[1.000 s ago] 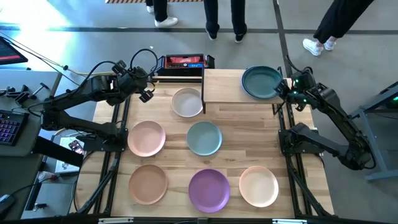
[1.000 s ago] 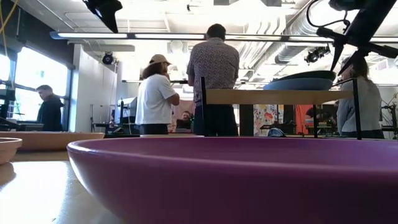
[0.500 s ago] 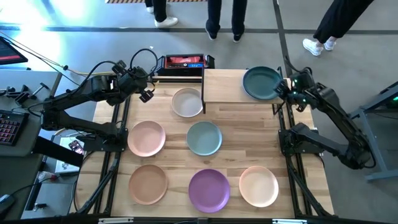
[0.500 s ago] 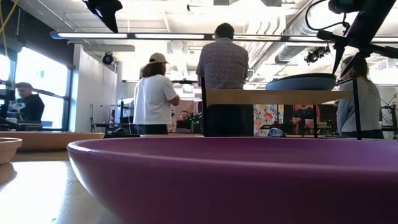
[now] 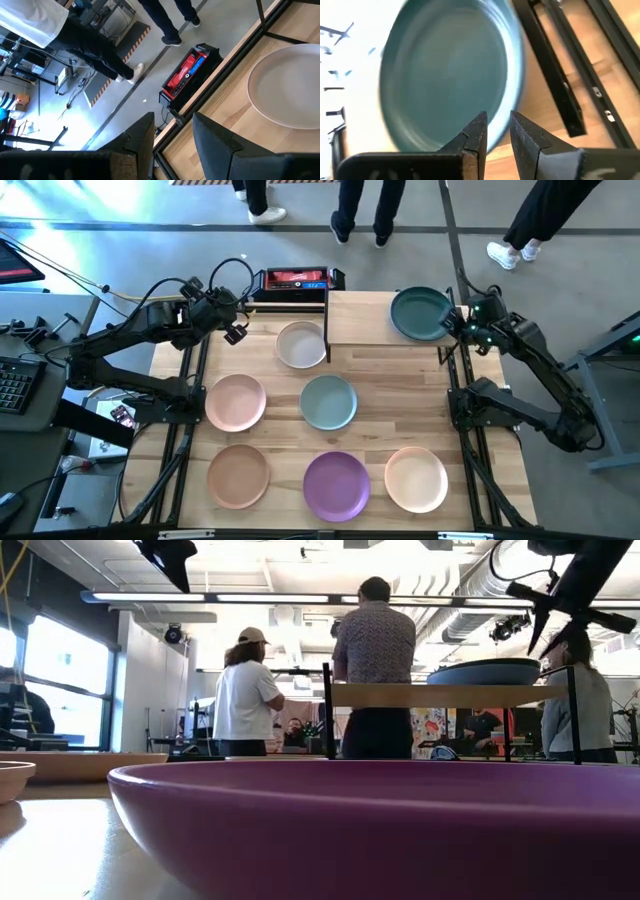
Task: Place and stack plates onto a shelf
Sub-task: Stack the purple plate on top of the green plate on the shelf
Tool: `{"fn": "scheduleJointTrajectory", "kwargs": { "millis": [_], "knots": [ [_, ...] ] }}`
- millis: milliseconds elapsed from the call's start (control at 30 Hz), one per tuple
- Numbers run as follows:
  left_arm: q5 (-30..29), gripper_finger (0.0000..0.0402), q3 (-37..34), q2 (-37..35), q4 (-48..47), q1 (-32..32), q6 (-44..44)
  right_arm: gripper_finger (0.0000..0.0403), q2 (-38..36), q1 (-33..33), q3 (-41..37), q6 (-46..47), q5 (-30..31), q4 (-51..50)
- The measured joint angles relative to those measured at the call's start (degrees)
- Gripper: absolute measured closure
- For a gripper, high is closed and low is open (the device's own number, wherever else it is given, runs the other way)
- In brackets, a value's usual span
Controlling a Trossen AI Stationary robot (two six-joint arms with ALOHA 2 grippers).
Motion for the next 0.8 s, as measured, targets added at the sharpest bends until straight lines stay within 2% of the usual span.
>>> {"fn": "scheduleJointTrajectory", "kwargs": {
  "millis": [133,333,567,800],
  "knots": [
    [0.73,0.028,0.0,0.0,0.0,-0.01,-0.02,0.0341,-0.57,0.0,1.39,-4.95,-2.83,3.93],
    [7.82,0.028,0.0,0.01,-0.02,-0.01,-6.14,0.0341,-0.42,1.07,2.14,-15.79,-13.94,15.75],
    [15.8,0.028,-0.03,1.74,-1.33,-0.01,-13.2,0.0341,-0.44,7.13,2.14,-24.24,-24.59,25.62],
    [25.46,0.028,-0.03,6.15,-7.94,-0.09,-18.85,0.0341,-0.42,16.13,2.14,-28.89,-25.99,28.25]
  ]
}}
